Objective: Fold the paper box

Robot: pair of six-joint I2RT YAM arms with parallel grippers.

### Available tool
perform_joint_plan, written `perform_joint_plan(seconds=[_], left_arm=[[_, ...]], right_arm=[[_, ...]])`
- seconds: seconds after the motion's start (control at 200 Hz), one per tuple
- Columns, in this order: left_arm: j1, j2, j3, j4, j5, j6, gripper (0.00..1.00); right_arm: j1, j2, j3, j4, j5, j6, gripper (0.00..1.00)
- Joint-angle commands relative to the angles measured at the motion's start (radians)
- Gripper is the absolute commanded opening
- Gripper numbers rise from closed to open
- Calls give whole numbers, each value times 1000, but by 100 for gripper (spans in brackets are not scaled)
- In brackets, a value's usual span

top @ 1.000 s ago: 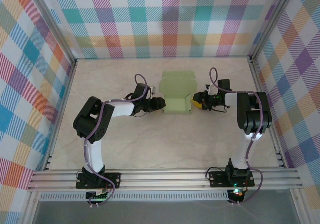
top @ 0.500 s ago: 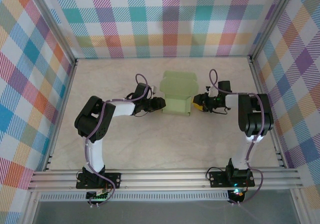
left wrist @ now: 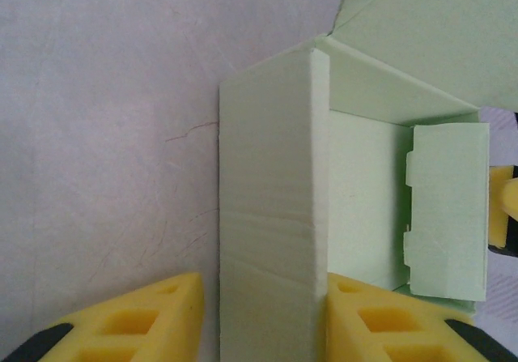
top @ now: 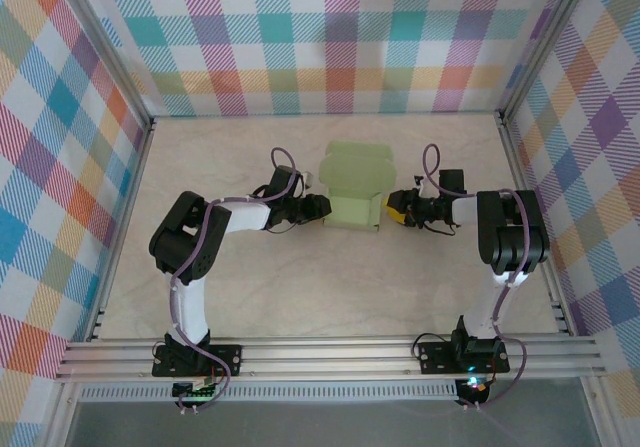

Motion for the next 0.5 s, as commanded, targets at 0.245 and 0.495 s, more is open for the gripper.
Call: perform_joint_plan(seconds=[0.245, 0.495], left_arm=[[-9, 9, 21, -23, 2, 21, 39], [-9, 11, 25, -25, 6, 21, 39]], right_arm=[[-6, 51, 6, 82, -69, 31, 43], [-4, 62, 11, 62, -90, 6, 47]])
